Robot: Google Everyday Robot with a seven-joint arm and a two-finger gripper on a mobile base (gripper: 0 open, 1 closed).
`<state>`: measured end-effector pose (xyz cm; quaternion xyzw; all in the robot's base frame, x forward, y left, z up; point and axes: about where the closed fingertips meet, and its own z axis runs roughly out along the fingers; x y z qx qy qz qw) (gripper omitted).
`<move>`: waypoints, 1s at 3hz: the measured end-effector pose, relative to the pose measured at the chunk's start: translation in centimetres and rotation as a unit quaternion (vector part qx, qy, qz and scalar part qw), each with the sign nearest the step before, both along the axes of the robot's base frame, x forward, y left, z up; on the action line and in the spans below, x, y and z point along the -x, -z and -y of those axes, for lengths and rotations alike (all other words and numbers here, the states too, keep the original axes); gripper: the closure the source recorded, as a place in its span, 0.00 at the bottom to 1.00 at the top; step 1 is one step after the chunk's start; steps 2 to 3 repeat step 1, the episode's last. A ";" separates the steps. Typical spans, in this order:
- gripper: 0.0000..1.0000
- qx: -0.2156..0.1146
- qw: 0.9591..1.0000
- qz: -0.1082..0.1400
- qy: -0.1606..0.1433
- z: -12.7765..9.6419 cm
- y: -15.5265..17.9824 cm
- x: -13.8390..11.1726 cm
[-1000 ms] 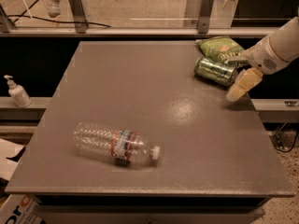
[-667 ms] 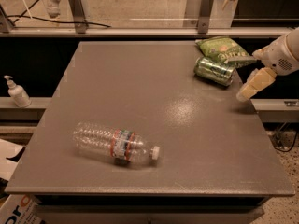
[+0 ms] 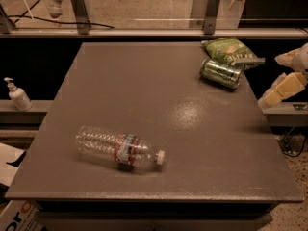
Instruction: Move green can near green jalapeno chip bag
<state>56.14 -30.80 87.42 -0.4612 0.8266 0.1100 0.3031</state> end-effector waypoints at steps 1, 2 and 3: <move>0.00 0.000 1.000 0.000 0.000 0.0 0.0 0.0; 0.00 0.000 1.000 0.000 0.000 0.0 0.0 0.0; 0.00 0.000 1.000 0.000 0.000 0.0 0.0 0.0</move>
Offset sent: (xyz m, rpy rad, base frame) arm 0.0000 0.0000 0.0000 0.0000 0.0000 0.0000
